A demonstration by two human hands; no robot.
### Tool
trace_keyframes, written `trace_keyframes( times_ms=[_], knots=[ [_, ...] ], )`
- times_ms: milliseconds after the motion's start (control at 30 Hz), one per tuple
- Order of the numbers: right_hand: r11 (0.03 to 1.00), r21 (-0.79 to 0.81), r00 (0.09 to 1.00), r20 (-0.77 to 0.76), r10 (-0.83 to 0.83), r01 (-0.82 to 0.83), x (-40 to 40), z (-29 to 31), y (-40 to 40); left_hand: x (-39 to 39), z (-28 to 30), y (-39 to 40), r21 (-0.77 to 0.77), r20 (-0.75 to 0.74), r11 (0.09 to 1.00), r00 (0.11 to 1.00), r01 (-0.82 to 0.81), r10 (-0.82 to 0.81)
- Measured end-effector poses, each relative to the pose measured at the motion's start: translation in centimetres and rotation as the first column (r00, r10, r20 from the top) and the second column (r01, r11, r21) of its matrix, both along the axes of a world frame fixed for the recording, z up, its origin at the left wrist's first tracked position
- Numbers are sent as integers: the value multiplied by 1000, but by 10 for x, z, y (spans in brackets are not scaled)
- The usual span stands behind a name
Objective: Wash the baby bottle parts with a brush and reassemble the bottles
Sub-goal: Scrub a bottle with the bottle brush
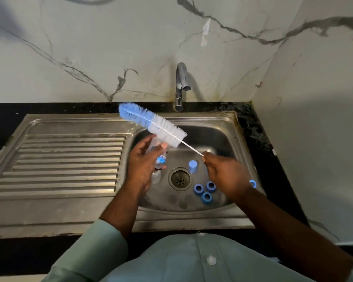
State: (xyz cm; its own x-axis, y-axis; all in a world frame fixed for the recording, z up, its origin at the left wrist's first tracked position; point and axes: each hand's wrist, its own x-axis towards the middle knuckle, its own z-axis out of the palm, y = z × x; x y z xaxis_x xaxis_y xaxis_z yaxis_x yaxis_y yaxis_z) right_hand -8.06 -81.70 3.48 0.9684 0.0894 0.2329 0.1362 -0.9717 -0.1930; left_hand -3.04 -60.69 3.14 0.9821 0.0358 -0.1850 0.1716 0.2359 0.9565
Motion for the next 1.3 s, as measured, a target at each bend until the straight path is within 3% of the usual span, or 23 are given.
trace_keyframes(
  times_ms=[67,167,233,333,400,500,633,700,767,967,1100,1233,1300],
  knots=[
    [1000,-18,996,89,14,-13,-11,-4,-8,3,-1,8,-17,-2,1000,1000,-13,13],
    [999,-27,993,112,41,-39,-6,-6,0,-5,-4,-6,65,-47,990,992,123,-120],
    [999,-40,990,140,15,-9,5,-4,4,-5,-2,-11,27,-64,996,995,80,-78],
    [1000,-25,997,71,-14,16,1,-8,-12,5,0,6,-30,-55,999,998,-32,31],
    [1000,-29,997,74,7,-5,-6,-13,-14,3,-1,7,17,-44,1000,999,19,-18],
    [1000,-11,999,-48,-9,9,2,-10,3,-7,-3,-11,107,-45,988,993,114,-110],
    [998,28,998,-19,-60,61,-2,-9,-10,3,2,3,-6,-37,998,997,-62,62],
    [998,-6,996,59,-61,61,-9,-11,-14,4,2,6,25,-12,1000,1000,-5,5],
    [999,32,999,2,-44,44,-2,-5,-1,-2,0,-4,69,-19,993,995,94,-93],
    [996,-72,997,53,-56,60,-3,-9,-9,4,-1,6,-161,-184,986,981,38,-68],
    [984,-174,986,165,-13,42,2,-9,-1,0,-7,-3,-77,-255,981,947,181,-194],
    [981,-164,960,275,-57,105,6,-4,4,8,-1,-2,-137,-279,990,957,46,-83],
    [981,-179,987,156,-43,71,-10,-2,3,12,1,6,-121,-271,992,961,24,-57]
  ],
)
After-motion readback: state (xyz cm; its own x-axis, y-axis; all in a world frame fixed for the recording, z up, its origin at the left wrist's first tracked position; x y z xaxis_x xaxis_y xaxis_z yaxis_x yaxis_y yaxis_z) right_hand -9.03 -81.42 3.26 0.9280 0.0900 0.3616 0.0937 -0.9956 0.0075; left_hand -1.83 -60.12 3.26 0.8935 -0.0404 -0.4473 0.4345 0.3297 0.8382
